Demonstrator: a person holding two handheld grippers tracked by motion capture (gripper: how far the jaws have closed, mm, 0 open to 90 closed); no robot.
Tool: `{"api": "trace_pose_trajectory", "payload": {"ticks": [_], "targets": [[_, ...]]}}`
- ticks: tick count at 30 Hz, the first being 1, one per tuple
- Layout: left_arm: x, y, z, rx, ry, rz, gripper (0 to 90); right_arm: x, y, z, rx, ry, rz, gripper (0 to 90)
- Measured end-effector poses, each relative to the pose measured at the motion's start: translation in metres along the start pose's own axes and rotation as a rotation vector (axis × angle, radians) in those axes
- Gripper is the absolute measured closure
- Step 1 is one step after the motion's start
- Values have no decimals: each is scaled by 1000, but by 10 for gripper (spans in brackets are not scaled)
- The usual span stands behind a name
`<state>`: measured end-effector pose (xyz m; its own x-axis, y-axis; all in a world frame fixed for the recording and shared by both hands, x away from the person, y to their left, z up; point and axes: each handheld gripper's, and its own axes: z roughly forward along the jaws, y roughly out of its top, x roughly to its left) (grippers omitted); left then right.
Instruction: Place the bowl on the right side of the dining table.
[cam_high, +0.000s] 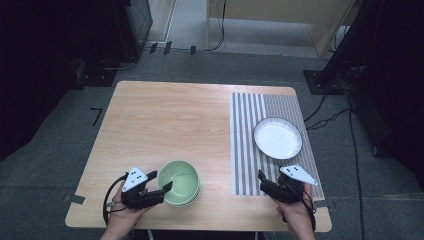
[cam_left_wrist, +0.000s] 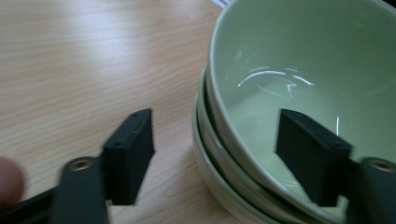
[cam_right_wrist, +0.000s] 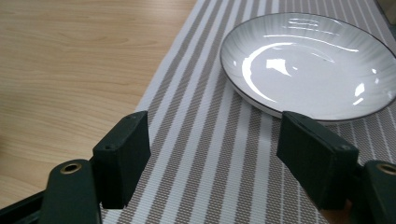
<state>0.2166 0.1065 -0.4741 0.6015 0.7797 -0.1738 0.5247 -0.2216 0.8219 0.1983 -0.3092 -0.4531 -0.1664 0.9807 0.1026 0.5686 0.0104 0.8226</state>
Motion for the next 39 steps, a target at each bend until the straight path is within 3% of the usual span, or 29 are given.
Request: {"api": "trace_pose_trajectory", "payload": {"ticks": [5, 10, 14, 18, 23, 24, 31, 32, 37, 39], "targets": [[-5, 0, 3, 12, -2, 15, 494, 15, 6, 2, 3, 34, -29, 253], [-7, 2, -1, -29, 59, 27, 654, 29, 14, 4, 2, 69, -43, 256], [-11, 5, -2, -37, 98, 64, 704, 44, 19, 6, -1, 98, -66, 256], [-13, 9, -3, -58, 125, 71, 757, 61, 24, 10, 2, 131, -91, 256], [-18, 12, -4, -87, 152, 82, 816, 72, 26, 14, 3, 153, -110, 257], [-21, 13, -5, -98, 164, 116, 820, 76, 27, 15, 5, 165, -118, 257], [-27, 12, -6, -126, 197, 150, 821, 87, 29, 18, 9, 181, -129, 257], [-29, 12, -6, -134, 205, 171, 820, 90, 29, 19, 8, 190, -134, 257], [-31, 13, -6, -147, 210, 179, 825, 96, 31, 19, 9, 210, -135, 257], [-30, 16, -12, -193, 175, 161, 835, 98, 31, 19, 9, 217, -138, 257]]}}
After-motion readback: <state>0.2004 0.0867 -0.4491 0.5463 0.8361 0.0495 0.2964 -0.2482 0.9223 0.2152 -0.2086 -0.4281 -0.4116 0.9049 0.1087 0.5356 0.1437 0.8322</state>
